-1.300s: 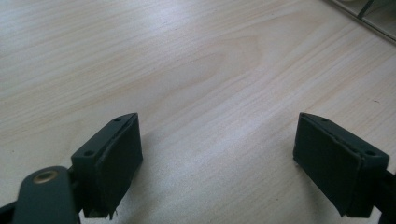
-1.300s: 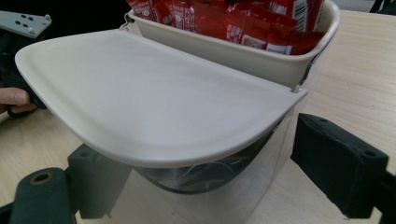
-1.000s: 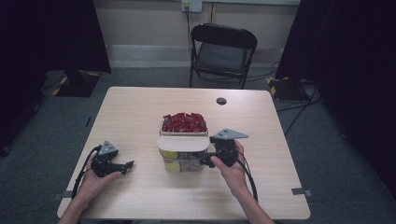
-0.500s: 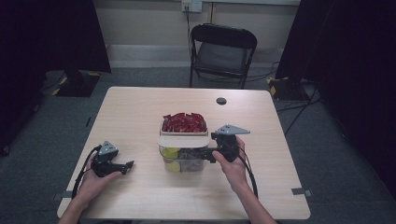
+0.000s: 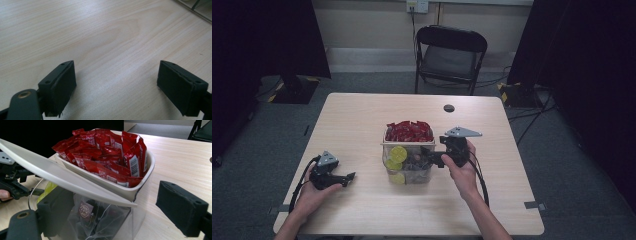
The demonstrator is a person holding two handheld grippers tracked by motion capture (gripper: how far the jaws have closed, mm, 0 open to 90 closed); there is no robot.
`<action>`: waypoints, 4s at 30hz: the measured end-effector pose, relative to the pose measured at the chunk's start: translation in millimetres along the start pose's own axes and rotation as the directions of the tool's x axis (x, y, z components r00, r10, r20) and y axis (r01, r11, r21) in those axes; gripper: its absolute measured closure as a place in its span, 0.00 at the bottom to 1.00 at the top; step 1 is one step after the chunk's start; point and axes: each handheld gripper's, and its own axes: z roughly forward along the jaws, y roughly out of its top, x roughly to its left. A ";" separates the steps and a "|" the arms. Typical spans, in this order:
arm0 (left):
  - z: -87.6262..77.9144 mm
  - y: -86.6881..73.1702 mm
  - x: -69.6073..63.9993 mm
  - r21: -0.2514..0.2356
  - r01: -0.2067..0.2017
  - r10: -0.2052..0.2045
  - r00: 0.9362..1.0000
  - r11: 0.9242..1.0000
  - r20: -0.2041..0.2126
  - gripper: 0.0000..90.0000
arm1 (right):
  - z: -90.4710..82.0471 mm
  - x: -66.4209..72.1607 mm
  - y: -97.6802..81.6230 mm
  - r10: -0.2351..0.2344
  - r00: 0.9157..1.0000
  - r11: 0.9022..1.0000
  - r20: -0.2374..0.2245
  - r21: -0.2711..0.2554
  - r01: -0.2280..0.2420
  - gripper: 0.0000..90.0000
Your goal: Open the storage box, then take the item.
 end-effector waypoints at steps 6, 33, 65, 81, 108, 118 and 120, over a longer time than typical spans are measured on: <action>0.0 0.0 0.0 0.000 0.000 0.000 1.000 1.000 0.000 0.17 | 1.6 -4.8 2.6 0.008 1.000 1.000 0.009 -0.002 -0.008 0.15; 0.0 0.2 0.4 0.001 -0.003 0.003 1.000 1.000 0.002 0.17 | 8.9 -18.2 10.2 0.034 0.998 0.999 0.048 -0.014 -0.033 0.15; -19.6 23.5 -26.7 -0.082 0.001 0.007 0.996 0.997 0.090 0.23 | 7.3 -27.4 5.1 0.041 0.998 0.999 0.054 -0.015 -0.040 0.15; -32.0 59.8 -52.7 -0.168 -0.017 0.048 0.983 0.986 0.178 0.25 | 8.0 -28.2 6.4 0.040 0.998 0.999 0.047 -0.014 -0.039 0.14; -26.3 119.5 -86.6 -0.270 -0.060 0.150 0.932 0.961 0.329 0.36 | 8.4 -28.2 6.6 0.049 0.998 0.999 0.040 -0.016 -0.048 0.14; -12.9 138.2 -97.0 -0.251 -0.090 0.179 0.917 0.964 0.357 0.37 | 8.9 -28.3 6.6 0.053 0.998 0.998 0.039 -0.016 -0.052 0.13; -9.3 136.8 -102.1 -0.241 -0.114 0.196 0.917 0.964 0.348 0.36 | 9.0 -28.7 6.4 0.056 0.998 0.998 0.035 -0.016 -0.055 0.13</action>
